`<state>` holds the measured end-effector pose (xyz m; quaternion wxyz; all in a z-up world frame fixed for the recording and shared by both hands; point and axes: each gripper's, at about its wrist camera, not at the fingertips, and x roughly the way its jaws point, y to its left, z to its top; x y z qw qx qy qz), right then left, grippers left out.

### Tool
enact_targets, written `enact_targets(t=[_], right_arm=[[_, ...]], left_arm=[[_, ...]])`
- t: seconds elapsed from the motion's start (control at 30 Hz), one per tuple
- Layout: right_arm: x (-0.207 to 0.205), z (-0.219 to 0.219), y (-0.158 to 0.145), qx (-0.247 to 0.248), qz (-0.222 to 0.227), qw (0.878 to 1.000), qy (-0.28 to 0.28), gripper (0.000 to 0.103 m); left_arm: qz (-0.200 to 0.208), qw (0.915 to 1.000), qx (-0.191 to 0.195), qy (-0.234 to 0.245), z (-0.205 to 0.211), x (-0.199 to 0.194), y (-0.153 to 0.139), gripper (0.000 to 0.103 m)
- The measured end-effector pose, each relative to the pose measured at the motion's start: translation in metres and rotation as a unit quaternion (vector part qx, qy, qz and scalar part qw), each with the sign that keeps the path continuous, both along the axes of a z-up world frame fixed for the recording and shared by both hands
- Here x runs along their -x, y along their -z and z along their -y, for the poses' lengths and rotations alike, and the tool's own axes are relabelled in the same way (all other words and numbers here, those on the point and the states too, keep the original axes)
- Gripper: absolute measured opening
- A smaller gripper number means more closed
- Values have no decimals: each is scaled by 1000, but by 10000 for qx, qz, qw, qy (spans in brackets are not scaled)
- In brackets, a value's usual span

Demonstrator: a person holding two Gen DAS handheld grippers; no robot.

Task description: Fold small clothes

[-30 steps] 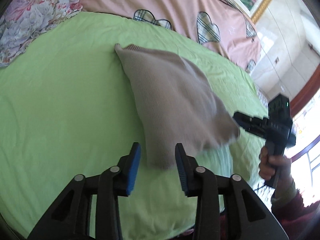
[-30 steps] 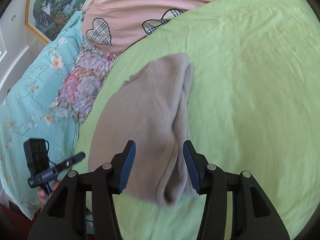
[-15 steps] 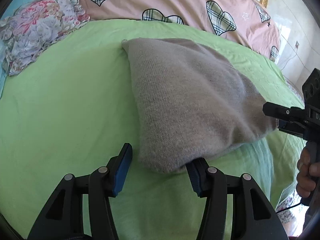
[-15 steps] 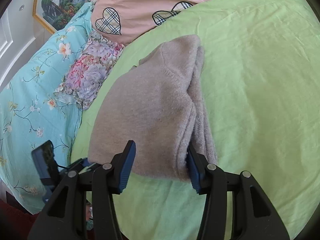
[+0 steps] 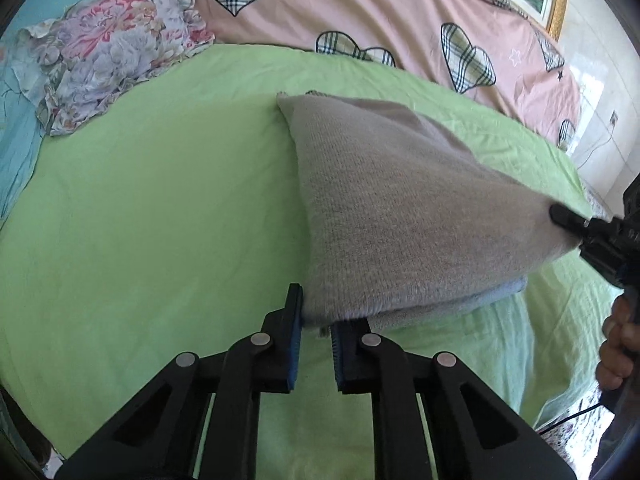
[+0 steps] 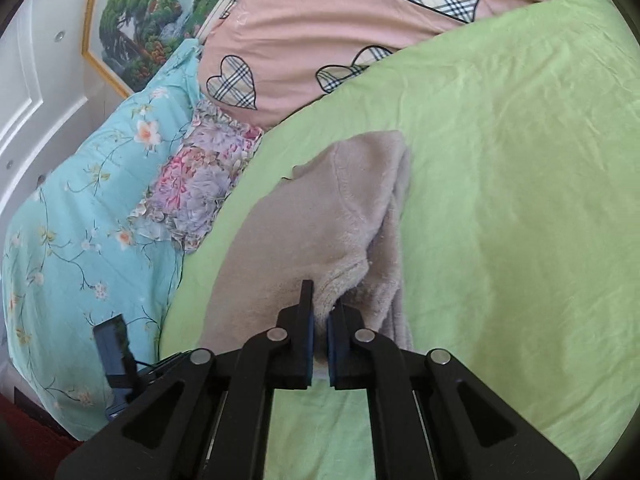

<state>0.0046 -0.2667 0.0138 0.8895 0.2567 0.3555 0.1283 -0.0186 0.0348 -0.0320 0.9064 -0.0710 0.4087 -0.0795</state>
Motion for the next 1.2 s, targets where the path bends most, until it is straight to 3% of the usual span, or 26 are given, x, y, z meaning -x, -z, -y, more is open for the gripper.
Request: enact_targets(t=[0.3, 0.4, 0.53, 0.7, 0.83, 0.9, 1.07, 1.2], right_arm=[[-11, -13, 57, 1156, -753, 9904, 5, 5], [-12, -12, 53, 1173, -791, 9899, 106, 5], [-14, -20, 47, 1585, -839, 9837, 134, 5], [-14, -16, 51, 1448, -1021, 9839, 214, 6], [-4, -8, 42, 1334, -1156, 9837, 351, 26], [1, -3, 36, 1195, -1174, 9849, 444, 26], [4, 2, 0, 1130, -735, 9883, 708, 26], [-17, -23, -19, 993, -345, 9934, 456, 27]], left_arm=[[-576, 9977, 340, 50, -7, -7, 22, 10], [-604, 9974, 379, 74, -7, -7, 23, 10], [-631, 9972, 365, 140, -4, -8, 26, 10], [-765, 9948, 576, 349, -14, -6, 25, 11], [-782, 9940, 603, 477, -30, 5, 18, 11], [-703, 9937, 700, 514, -43, 11, 9, 10], [-296, 9926, 973, 659, -56, 8, -23, 9], [-70, 9909, 1030, 865, -36, -16, -38, 10]])
